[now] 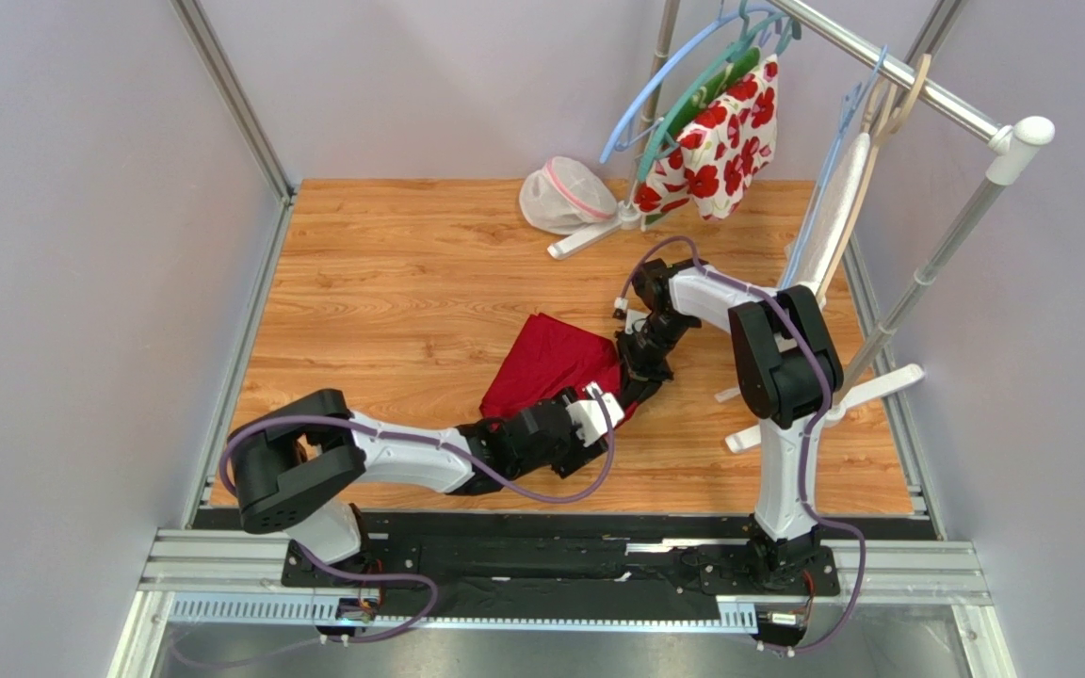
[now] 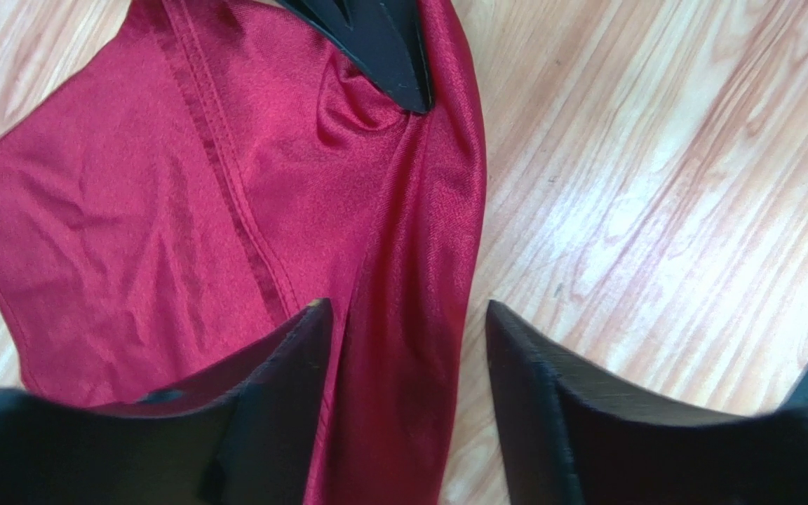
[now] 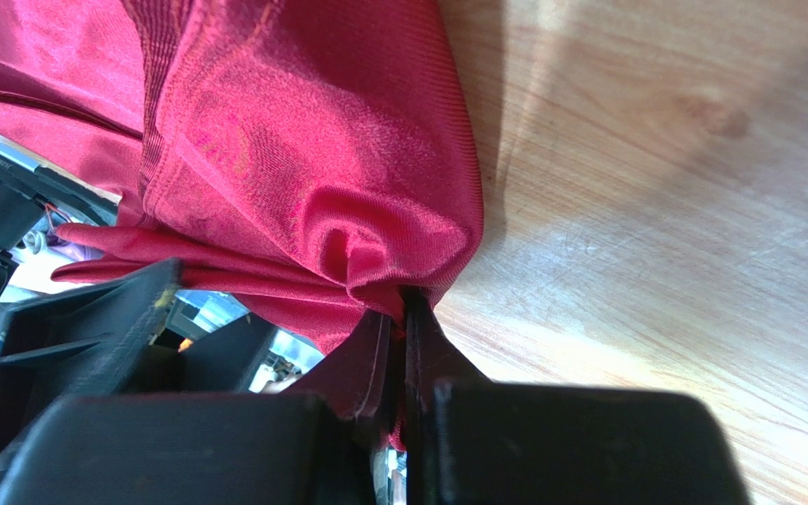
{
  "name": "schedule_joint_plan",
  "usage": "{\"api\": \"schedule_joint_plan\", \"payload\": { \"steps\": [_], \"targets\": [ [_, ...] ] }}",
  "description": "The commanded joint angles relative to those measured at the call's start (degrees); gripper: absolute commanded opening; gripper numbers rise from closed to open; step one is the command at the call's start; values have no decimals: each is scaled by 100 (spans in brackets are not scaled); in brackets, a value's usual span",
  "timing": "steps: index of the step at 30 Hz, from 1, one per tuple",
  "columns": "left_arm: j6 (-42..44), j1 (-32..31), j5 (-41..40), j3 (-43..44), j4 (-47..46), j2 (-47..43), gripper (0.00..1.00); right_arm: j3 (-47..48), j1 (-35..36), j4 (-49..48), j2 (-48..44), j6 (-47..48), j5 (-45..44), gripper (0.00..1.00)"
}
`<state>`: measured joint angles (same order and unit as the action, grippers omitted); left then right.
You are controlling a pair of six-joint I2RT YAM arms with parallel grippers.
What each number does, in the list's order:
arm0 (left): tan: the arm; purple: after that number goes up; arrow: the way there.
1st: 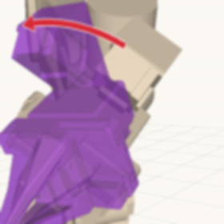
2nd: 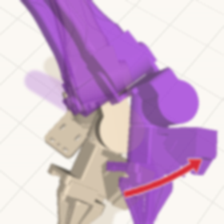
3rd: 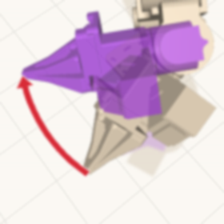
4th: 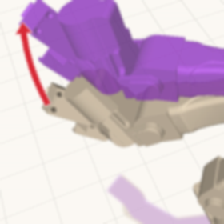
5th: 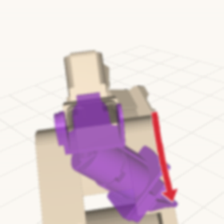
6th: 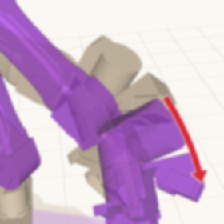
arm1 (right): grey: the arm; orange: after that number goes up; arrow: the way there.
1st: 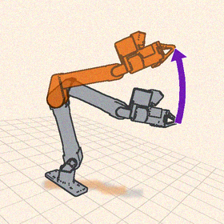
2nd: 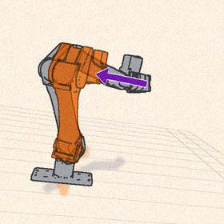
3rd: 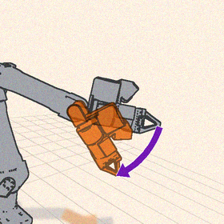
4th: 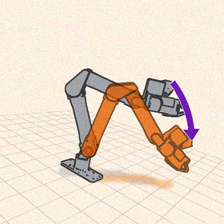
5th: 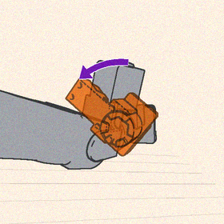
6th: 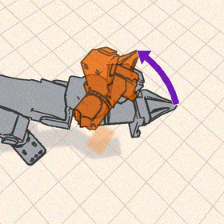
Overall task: Fold the napkin, place the utensils inside, and roll it up
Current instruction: Roll the napkin with the utensil
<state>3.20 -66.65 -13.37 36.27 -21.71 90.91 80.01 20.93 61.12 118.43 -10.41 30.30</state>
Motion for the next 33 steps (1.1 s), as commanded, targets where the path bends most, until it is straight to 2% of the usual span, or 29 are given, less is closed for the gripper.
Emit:
{"api": "schedule_joint_plan", "payload": {
  "steps": [1,10,12,15,16,17,19,24,27,29,30,31,33],
  "targets": [
    [-241,-32,1,99,61,-127,70,15,-10,49,110,136,-438,0],
    [-294,-23,-175,451,527,426,69,94,-19,75,92,136,-420,0],
    [-294,-23,-167,591,746,549,66,77,-27,66,84,154,-394,0],
    [-531,-23,0,749,967,778,52,41,-27,58,57,171,-394,0],
    [-575,-23,53,758,985,840,42,24,-36,58,49,180,-385,0],
    [-653,-23,79,759,994,849,38,6,-36,58,31,180,-368,0],
    [-733,-23,97,767,1090,910,33,-29,-36,31,-31,180,-367,0],
    [-1005,-15,281,916,1415,1139,27,-117,-89,14,-136,215,-297,0],
    [-1120,21,545,978,1565,1288,20,-169,-107,-4,-224,285,-218,0],
    [-1207,143,860,944,1574,1306,12,-205,-142,-56,-364,303,-104,0],
    [-1251,205,984,917,1583,1289,10,-222,-159,-83,-434,303,-69,3],
    [-1287,275,1133,873,1574,1245,6,-249,-194,-118,-513,277,-8,14],
    [-1436,512,1607,698,1513,1157,3,-266,-229,-240,-838,268,28,25]
  ]
}}
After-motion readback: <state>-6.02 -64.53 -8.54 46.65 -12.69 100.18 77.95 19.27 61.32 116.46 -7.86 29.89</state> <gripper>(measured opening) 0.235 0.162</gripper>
